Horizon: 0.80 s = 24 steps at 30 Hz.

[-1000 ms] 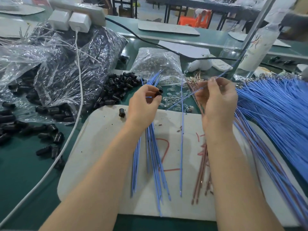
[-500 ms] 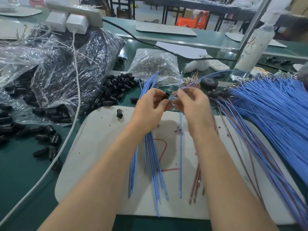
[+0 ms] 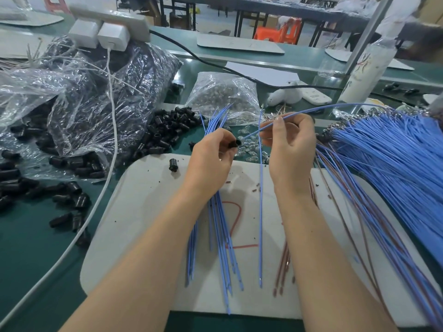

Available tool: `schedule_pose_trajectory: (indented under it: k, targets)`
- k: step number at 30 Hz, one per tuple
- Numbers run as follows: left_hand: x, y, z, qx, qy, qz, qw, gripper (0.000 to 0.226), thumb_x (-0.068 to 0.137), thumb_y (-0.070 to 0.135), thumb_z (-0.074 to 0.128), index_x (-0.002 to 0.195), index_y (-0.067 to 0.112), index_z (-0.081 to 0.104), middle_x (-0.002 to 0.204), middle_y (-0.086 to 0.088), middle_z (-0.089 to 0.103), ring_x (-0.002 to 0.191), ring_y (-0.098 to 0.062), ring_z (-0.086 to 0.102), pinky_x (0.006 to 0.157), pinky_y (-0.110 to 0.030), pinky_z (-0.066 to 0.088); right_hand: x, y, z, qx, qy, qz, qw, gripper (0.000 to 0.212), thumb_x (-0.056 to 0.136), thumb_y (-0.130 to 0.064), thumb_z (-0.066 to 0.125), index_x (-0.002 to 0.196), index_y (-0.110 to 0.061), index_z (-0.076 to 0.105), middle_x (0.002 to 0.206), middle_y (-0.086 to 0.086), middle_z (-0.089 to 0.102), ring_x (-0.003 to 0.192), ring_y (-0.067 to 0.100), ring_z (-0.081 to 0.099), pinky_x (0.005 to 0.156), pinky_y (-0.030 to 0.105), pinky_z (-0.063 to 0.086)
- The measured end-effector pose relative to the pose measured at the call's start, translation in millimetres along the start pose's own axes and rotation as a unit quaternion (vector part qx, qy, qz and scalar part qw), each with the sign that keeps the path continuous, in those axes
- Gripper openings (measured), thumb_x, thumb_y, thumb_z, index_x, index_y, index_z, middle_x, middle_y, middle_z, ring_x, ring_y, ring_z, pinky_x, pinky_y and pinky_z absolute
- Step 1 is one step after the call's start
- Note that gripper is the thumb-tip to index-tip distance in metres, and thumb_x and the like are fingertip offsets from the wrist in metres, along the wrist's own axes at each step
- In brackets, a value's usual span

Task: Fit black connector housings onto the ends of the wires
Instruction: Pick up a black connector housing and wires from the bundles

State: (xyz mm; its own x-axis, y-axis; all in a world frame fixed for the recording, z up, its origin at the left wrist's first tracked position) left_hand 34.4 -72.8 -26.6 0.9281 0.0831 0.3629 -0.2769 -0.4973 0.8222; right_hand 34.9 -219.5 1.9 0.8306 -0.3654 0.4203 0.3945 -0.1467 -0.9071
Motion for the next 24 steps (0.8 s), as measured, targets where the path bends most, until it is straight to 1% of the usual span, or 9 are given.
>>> schedule_pose_trajectory:
  k: [3, 7, 11, 13, 16, 18, 20, 23, 24]
  targets:
    - [0, 2, 0, 0.010, -0.002, 0.006, 1.000, 0.017, 0.088, 0.006, 0.060, 0.090, 0.022, 0.058, 0.081, 0.016, 0.060, 0.081, -0.005, 0.058, 0.072, -0.004, 0.041, -1, 0, 2, -0.023, -0.014, -0.011, 1.000, 0.013, 0.096, -0.009, 0.050, 0.088, -0.018, 0.048, 0.081, 0.010, 0.066, 0.070, 0.020, 0.066, 0.076, 0.042, 0.055]
    - [-2, 6, 1, 0.016, 0.001, 0.027, 1.000, 0.013, 0.088, 0.008, 0.060, 0.096, 0.017, 0.064, 0.084, 0.012, 0.063, 0.083, -0.007, 0.060, 0.076, -0.013, 0.045, -6, 1, 10, -0.054, -0.046, -0.015, 0.997, 0.017, 0.095, -0.011, 0.053, 0.084, -0.022, 0.048, 0.081, 0.005, 0.067, 0.075, 0.020, 0.067, 0.080, 0.043, 0.054]
    - [-5, 16, -4, 0.051, 0.035, 0.069, 0.996, 0.015, 0.088, 0.010, 0.062, 0.100, 0.012, 0.070, 0.094, 0.003, 0.069, 0.096, -0.017, 0.059, 0.086, -0.023, 0.043, -8, 2, 20, -0.105, -0.106, -0.019, 0.989, 0.005, 0.090, -0.011, 0.059, 0.087, -0.015, 0.058, 0.085, 0.002, 0.066, 0.083, 0.008, 0.061, 0.081, 0.022, 0.047]
    - [-6, 23, -7, 0.082, 0.063, 0.095, 0.990, 0.014, 0.087, 0.012, 0.064, 0.099, 0.013, 0.071, 0.093, 0.005, 0.070, 0.107, -0.021, 0.054, 0.097, -0.034, 0.038, -7, 5, 22, -0.126, -0.123, -0.008, 0.984, 0.005, 0.087, -0.009, 0.061, 0.086, -0.014, 0.061, 0.093, 0.006, 0.064, 0.093, 0.015, 0.058, 0.083, 0.019, 0.044]
    - [-6, 30, -7, 0.091, 0.067, 0.108, 0.988, 0.013, 0.087, 0.012, 0.064, 0.099, 0.011, 0.071, 0.095, 0.004, 0.070, 0.105, -0.021, 0.056, 0.097, -0.045, 0.038, -7, 6, 19, -0.016, -0.116, 0.041, 0.992, 0.016, 0.088, -0.011, 0.061, 0.092, -0.026, 0.060, 0.102, 0.001, 0.063, 0.102, 0.020, 0.060, 0.089, 0.022, 0.047]
    - [-8, 33, -7, 0.075, 0.070, 0.102, 0.989, 0.014, 0.088, 0.012, 0.063, 0.101, 0.010, 0.070, 0.098, 0.003, 0.069, 0.104, -0.019, 0.056, 0.096, -0.044, 0.039, -9, 4, 22, 0.038, -0.139, 0.055, 0.988, 0.018, 0.095, -0.024, 0.057, 0.102, -0.040, 0.059, 0.112, -0.013, 0.062, 0.108, 0.005, 0.059, 0.092, 0.021, 0.047]
    - [-10, 36, -9, 0.038, 0.084, 0.105, 0.990, 0.016, 0.089, 0.011, 0.061, 0.103, 0.010, 0.069, 0.097, 0.008, 0.065, 0.103, -0.015, 0.054, 0.097, -0.038, 0.041, -11, 4, 31, 0.059, -0.198, 0.065, 0.976, 0.020, 0.100, -0.030, 0.047, 0.107, -0.041, 0.062, 0.115, -0.021, 0.064, 0.111, -0.005, 0.057, 0.092, 0.017, 0.046]
    - [-8, 40, -11, -0.042, 0.093, 0.086, 0.991, 0.016, 0.090, 0.007, 0.058, 0.102, 0.008, 0.068, 0.093, 0.009, 0.065, 0.096, -0.013, 0.056, 0.085, -0.020, 0.046, -16, 6, 44, 0.069, -0.261, 0.105, 0.957, 0.025, 0.101, -0.031, 0.041, 0.111, -0.045, 0.059, 0.125, -0.002, 0.063, 0.117, 0.011, 0.058, 0.100, 0.037, 0.048]
    - [-5, 35, -9, -0.098, 0.087, 0.049, 0.990, 0.016, 0.091, 0.009, 0.057, 0.103, 0.006, 0.068, 0.092, 0.003, 0.068, 0.089, -0.014, 0.059, 0.077, -0.022, 0.049, -16, 5, 46, 0.048, -0.265, 0.097, 0.958, 0.024, 0.102, -0.031, 0.041, 0.113, -0.046, 0.056, 0.122, -0.001, 0.063, 0.112, 0.008, 0.060, 0.095, 0.035, 0.050]
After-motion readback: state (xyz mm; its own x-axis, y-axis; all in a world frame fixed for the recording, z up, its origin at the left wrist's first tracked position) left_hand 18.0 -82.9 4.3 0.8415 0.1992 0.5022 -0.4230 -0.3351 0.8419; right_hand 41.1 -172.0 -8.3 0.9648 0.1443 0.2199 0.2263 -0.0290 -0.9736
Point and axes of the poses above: each hand's wrist, its own x-axis towards the middle knuckle, its own z-axis out of the palm, y = z × x, the point moved 6 cm from there along x, towards the middle knuckle
